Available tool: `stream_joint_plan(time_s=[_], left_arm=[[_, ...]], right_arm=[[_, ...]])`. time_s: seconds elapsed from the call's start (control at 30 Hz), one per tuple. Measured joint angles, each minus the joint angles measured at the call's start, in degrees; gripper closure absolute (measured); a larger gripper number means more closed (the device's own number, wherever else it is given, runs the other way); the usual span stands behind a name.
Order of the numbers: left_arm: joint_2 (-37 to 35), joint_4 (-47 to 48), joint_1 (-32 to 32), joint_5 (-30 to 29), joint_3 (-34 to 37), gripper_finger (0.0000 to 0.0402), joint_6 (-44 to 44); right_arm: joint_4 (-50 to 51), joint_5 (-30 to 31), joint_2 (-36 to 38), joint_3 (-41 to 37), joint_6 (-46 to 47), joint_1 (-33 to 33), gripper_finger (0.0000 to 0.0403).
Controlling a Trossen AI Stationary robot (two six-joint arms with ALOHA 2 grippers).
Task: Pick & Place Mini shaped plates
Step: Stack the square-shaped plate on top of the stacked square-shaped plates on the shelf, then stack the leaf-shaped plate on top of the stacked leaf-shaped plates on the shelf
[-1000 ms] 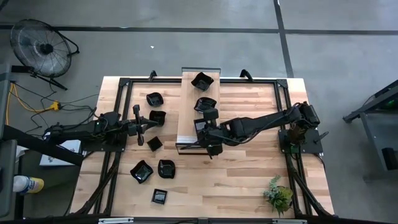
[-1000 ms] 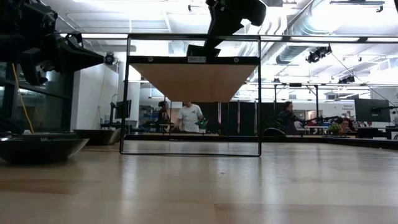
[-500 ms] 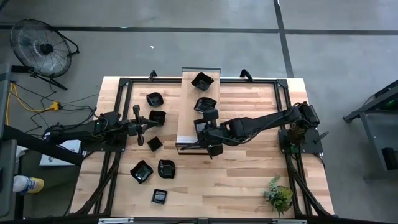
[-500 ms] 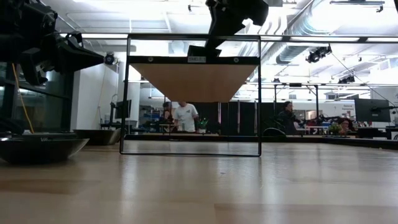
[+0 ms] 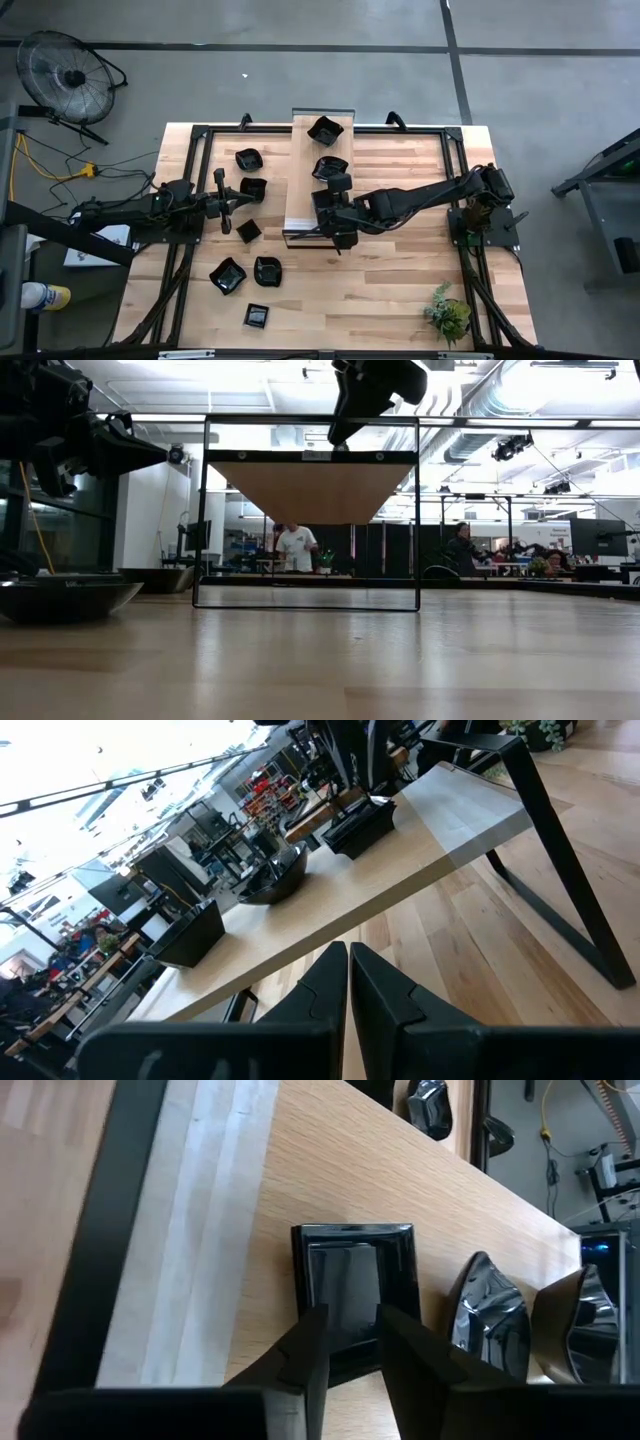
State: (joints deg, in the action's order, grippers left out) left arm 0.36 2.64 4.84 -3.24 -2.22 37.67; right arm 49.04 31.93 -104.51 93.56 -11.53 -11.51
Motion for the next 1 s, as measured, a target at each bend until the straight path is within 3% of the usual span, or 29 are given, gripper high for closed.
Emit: stream_joint_plan(time_s=[0.27,0.43,0.53,0.8,0.9,1.0], left_arm=[[0.0,0.0,0.0,0.0,0.0,0.0389,0.0],[0.0,0.0,0.0,0.0,0.0,0.0389,0.0],[0.0,0.0,0.0,0.0,0.0,0.0389,0.0],[0.0,0.0,0.0,0.0,0.0,0.0389,0.0],[0.0,0.0,0.0,0.0,0.0,0.0389,0.0],[0.0,0.0,0.0,0.0,0.0,0.0389,0.0]], right_arm=[[0.0,0.3,0.0,0.0,1.0,-0.2,0.0304],[-0.3,7.9,0.4,0.0,1.2,-3.0,0.03],[-0.4,9.6,1.3,0.0,4.8,-4.7,0.0302],[-1.8,-5.3,6.1,-2.4,34.9,-2.9,0.0328],[-9.7,-9.5,10.5,-10.9,40.7,-2.5,0.0347],[-23.9,-10.6,15.2,-21.7,41.7,-3.1,0.037]])
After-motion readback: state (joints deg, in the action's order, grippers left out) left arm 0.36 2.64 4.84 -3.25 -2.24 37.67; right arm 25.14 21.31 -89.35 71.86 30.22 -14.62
